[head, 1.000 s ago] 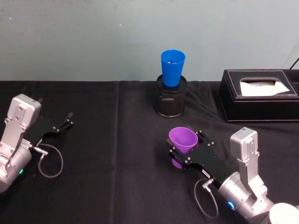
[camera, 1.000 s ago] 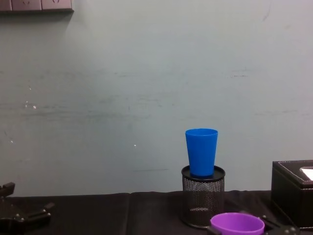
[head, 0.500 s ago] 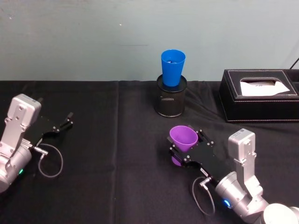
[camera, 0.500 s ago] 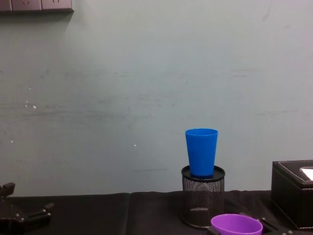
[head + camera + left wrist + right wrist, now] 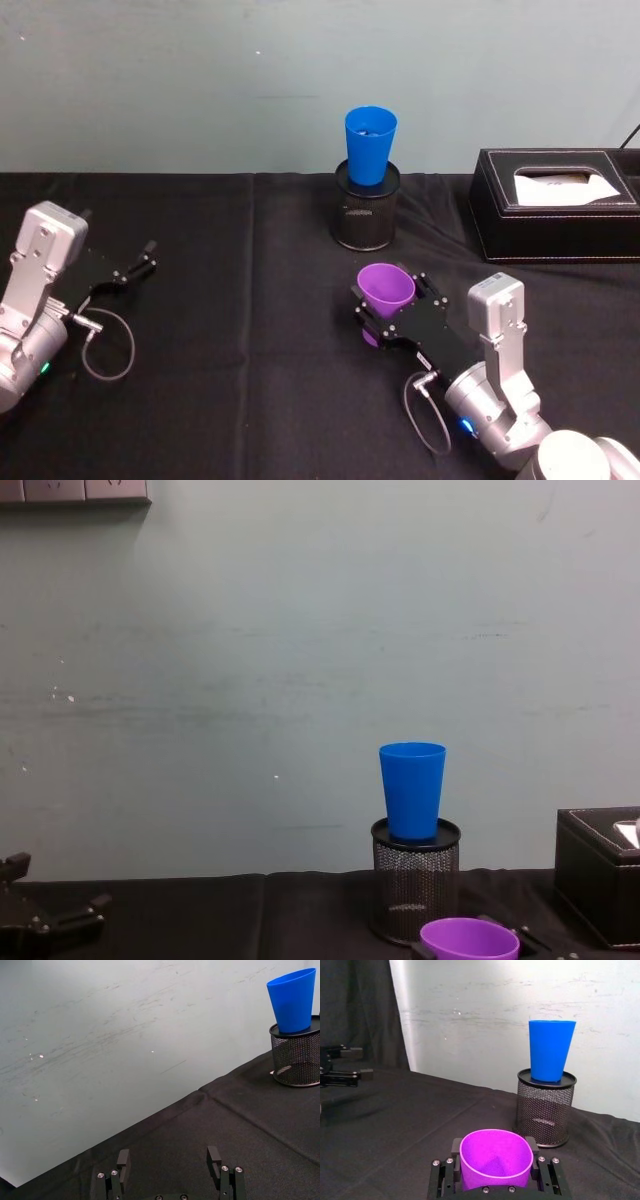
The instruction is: Pick up one cup with a gripper and tap it against the other cup.
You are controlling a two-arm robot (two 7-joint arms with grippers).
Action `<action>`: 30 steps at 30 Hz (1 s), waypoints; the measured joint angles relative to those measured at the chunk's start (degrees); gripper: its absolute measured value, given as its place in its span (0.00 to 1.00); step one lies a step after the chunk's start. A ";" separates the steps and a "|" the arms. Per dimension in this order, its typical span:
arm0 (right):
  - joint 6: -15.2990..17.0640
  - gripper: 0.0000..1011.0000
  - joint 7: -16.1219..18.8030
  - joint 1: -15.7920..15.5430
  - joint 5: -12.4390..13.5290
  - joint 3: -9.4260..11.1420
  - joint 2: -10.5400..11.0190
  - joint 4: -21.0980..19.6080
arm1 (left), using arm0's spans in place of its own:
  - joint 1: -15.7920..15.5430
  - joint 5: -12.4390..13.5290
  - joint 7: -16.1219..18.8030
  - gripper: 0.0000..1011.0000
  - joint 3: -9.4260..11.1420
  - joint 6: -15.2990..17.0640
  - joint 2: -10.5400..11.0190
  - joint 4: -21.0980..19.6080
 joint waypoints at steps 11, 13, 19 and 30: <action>-0.40 0.75 -0.63 0.36 -1.22 0.40 -0.68 0.83 | 0.00 0.00 0.00 0.99 0.00 0.00 0.00 0.00; -0.40 0.75 -0.63 0.36 -1.22 0.39 -0.67 0.82 | 0.00 0.00 0.00 0.99 0.00 0.00 0.00 0.00; -0.37 0.78 -0.63 0.33 -1.13 0.34 -0.63 0.80 | 0.00 0.00 0.00 0.99 0.00 0.00 0.00 0.00; -0.25 0.99 -0.62 0.28 -1.00 0.27 -0.57 0.78 | 0.00 0.00 0.00 0.99 0.00 0.00 0.00 0.00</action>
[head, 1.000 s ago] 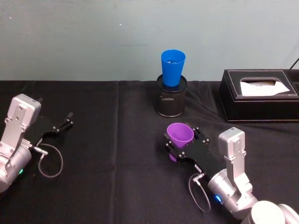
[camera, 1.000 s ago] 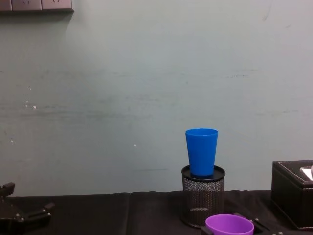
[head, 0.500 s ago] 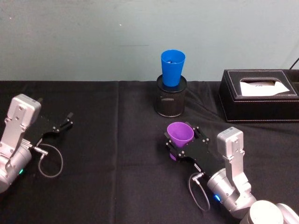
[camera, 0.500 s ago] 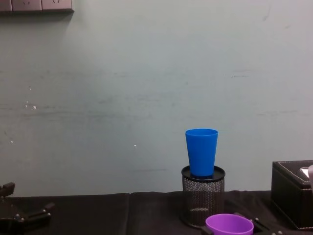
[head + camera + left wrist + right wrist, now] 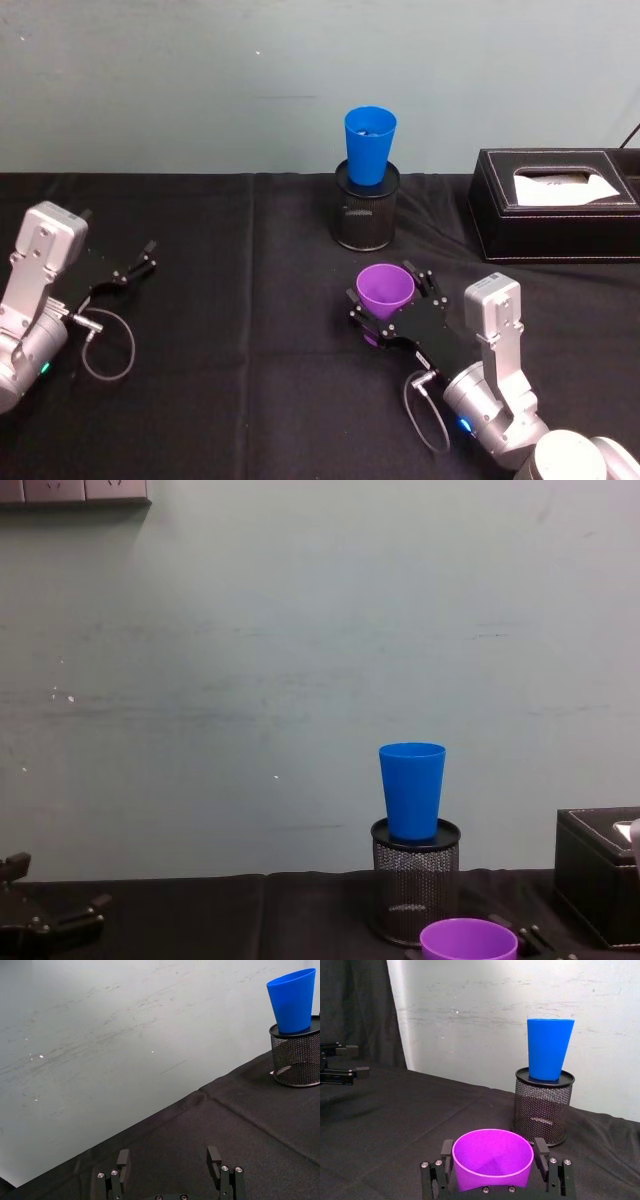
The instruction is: Pick up one cup with a gripper and tap it against the other cup.
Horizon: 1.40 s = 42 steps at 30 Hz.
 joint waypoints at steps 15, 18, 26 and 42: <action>0.04 0.99 0.23 -1.87 -0.81 0.45 0.78 -4.46 | 0.00 0.00 0.00 0.99 0.00 0.00 0.00 0.00; 0.75 0.99 -0.05 -2.51 -1.05 0.79 1.06 -6.34 | 0.00 0.00 0.00 0.99 0.00 0.00 0.00 0.00; 6.87 0.99 -0.12 -4.44 1.31 2.79 2.43 -14.44 | 0.00 0.00 0.00 0.99 0.00 0.00 0.00 0.00; 17.21 0.99 -10.94 -1.15 -4.92 8.82 2.12 -13.48 | 0.00 0.00 0.00 0.99 0.00 0.00 0.00 0.00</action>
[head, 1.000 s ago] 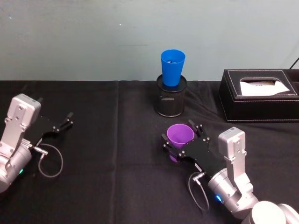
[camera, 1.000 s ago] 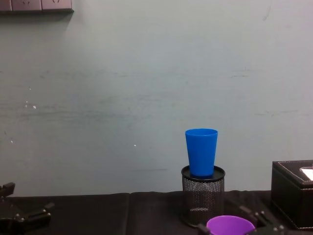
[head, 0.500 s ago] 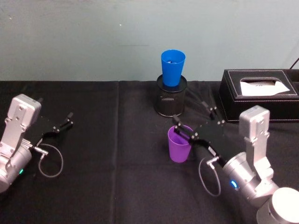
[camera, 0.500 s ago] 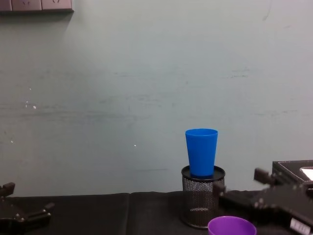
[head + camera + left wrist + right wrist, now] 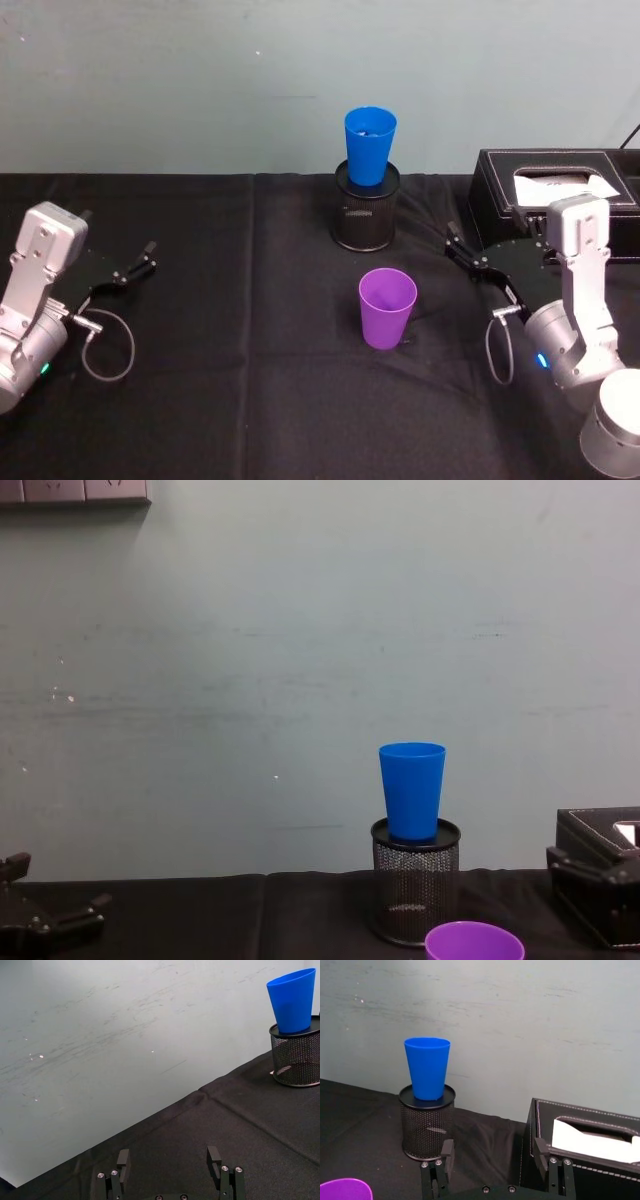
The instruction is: Pick up one cup with a gripper and tap it against the other cup.
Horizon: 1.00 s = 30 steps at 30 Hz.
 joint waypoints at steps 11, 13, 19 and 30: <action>-1.79 0.99 1.23 0.33 0.15 0.53 -0.85 2.35 | 0.00 0.00 0.00 0.99 0.00 0.00 0.00 0.00; -1.77 0.99 1.21 0.30 0.15 0.48 -0.82 2.23 | 0.00 0.00 0.00 0.99 0.00 0.00 0.00 0.00; -1.69 0.99 1.16 0.26 0.14 0.42 -0.77 2.10 | 0.00 0.00 0.00 0.99 0.00 0.00 0.00 0.00; -1.61 0.99 1.03 0.21 0.11 0.35 -0.71 1.93 | 0.00 0.00 0.00 0.99 0.00 0.00 0.00 0.00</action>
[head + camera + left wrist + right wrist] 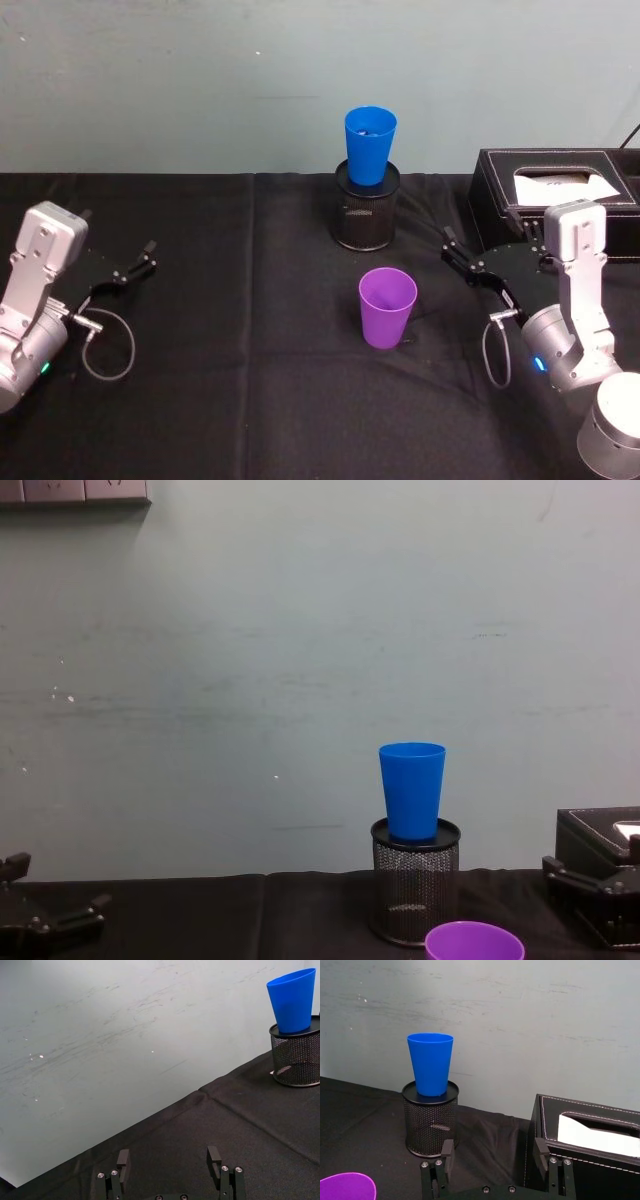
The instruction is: Pick up one cup with a gripper and tap it against the other cup.
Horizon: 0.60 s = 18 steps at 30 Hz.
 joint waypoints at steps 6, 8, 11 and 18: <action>0.02 0.99 -0.02 -0.02 -0.01 -0.04 0.03 -0.03 | 0.00 0.00 0.00 0.99 0.00 0.00 0.00 0.00; 0.02 0.99 -0.03 -0.02 -0.02 -0.04 0.04 -0.04 | 0.00 0.00 0.00 0.99 0.00 0.00 0.00 0.00; 0.02 0.99 -0.04 -0.02 -0.03 -0.04 0.05 -0.06 | 0.00 0.00 0.00 0.99 0.00 0.00 0.00 0.00; 0.02 0.99 -0.07 -0.02 -0.03 -0.04 0.05 -0.10 | 0.00 0.00 0.00 0.99 0.00 0.00 0.00 0.00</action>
